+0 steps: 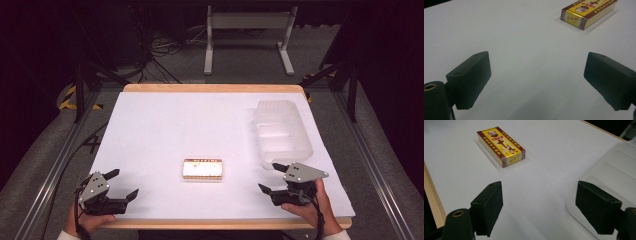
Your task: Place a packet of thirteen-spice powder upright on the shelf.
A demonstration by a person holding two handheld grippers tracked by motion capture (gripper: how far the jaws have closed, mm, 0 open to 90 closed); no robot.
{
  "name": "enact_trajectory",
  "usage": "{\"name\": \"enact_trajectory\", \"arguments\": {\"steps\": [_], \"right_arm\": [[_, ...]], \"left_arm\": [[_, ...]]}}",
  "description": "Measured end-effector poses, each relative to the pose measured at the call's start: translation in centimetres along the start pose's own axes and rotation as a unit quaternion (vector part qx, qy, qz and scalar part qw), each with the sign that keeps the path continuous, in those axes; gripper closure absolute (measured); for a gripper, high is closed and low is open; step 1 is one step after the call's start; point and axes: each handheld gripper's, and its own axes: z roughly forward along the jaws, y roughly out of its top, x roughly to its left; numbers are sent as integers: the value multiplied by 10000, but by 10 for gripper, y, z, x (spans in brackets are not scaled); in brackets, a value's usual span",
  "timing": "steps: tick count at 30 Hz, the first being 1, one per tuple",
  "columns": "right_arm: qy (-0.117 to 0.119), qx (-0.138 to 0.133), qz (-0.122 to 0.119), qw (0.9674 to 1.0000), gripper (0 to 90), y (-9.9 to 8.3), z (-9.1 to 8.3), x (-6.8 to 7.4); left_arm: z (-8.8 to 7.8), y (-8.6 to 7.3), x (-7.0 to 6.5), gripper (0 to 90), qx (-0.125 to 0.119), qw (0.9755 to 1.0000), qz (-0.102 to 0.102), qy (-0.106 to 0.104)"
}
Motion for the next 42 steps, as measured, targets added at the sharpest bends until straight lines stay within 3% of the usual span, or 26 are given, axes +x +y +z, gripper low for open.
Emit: {"name": "enact_trajectory", "arguments": {"steps": [4,8,12,14,16,18,19,22,23,24,26,29,30,31,32,33,34,36,40,42], "right_arm": [[422,280,-337,9981,203,27,29,10],[572,383,-512,9963,197,41,47,17],[862,544,-828,9913,196,60,78,30],[915,560,-873,9904,199,63,83,32],[1084,666,-1039,9864,205,75,99,38],[1128,659,-1064,9857,207,78,102,38],[1279,694,-1081,9834,208,87,113,39],[1305,761,-1203,9812,218,94,122,41],[1349,837,-1244,9795,216,97,128,41],[1474,988,-1310,9754,218,105,140,43],[1518,1045,-1342,9737,218,107,145,44],[1720,1334,-1525,9640,216,119,166,49],[1720,1334,-1525,9640,216,119,166,49],[1834,1456,-1563,9596,219,125,177,51],[1834,1456,-1563,9596,219,125,177,51],[1981,1598,-1618,9534,214,128,186,53],[1981,1598,-1618,9534,214,128,186,53],[1991,1734,-1719,9491,217,132,195,56],[2056,1943,-1694,9441,224,133,209,60],[2069,1963,-1663,9439,228,133,214,60]], "left_arm": [[-3,-2,-1,80,-1,10000,-10,16],[-5,-4,0,80,9,10000,-66,29],[-4,-6,-1,80,80,10000,-47,-10],[-4,-6,-1,80,78,10000,-19,-35],[-3,-6,-1,80,65,10000,-20,-64],[-3,-6,-1,80,38,9999,-30,-96],[-3,-5,-1,80,37,9999,-41,-101],[-3,-5,-2,79,38,9999,-36,-149],[-2,-5,-2,79,42,9999,-11,-150],[-1,-5,-2,78,46,9999,-7,-156],[-1,-5,-2,78,43,9999,-9,-165],[-1,-5,-2,77,36,9998,-5,-196],[-1,-5,-2,75,36,9998,-5,-196],[-2,-5,-2,74,39,9998,6,-202],[-2,-5,-2,73,39,9998,6,-202],[-2,-5,-2,73,40,9998,5,-203],[-2,-5,-2,73,40,9998,5,-203],[-2,-5,-1,73,40,9998,21,-215],[-2,-6,-1,73,22,9997,35,-244],[-2,-6,-2,73,25,9997,36,-254]]}}
